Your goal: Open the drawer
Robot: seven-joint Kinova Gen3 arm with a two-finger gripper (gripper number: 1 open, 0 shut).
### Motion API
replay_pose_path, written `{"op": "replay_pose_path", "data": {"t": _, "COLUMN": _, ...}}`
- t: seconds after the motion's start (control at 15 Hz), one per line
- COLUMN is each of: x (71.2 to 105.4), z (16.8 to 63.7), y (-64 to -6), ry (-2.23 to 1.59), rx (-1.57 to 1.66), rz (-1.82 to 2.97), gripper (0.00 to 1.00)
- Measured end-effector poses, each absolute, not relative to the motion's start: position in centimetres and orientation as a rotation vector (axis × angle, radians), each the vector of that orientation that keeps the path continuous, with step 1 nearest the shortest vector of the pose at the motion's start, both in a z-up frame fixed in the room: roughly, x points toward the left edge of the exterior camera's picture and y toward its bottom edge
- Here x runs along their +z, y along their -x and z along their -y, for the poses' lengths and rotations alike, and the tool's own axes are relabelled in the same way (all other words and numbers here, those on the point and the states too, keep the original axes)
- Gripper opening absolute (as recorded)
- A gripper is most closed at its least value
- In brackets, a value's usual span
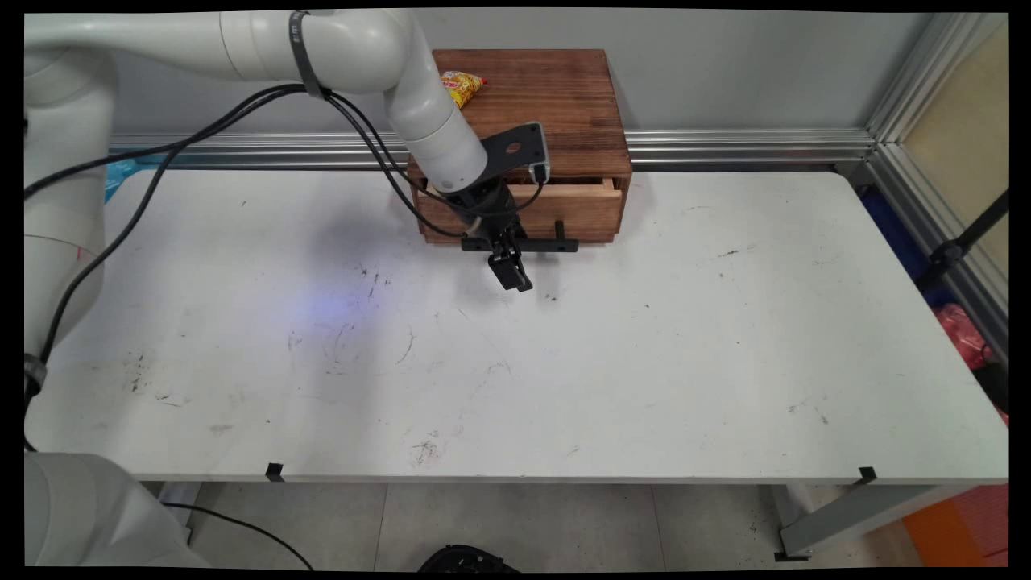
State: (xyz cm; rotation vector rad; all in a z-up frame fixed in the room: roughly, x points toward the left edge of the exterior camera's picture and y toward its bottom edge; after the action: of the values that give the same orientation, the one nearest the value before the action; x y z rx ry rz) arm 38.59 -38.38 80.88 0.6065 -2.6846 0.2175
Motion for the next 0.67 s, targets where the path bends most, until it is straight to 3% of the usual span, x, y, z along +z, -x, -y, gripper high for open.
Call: {"op": "replay_pose_path", "data": {"t": 0.67, "x": 81.1, "z": 36.3, "y": -37.8, "ry": -0.597, "rx": 0.178, "rz": 2.683, "gripper": 1.00}}
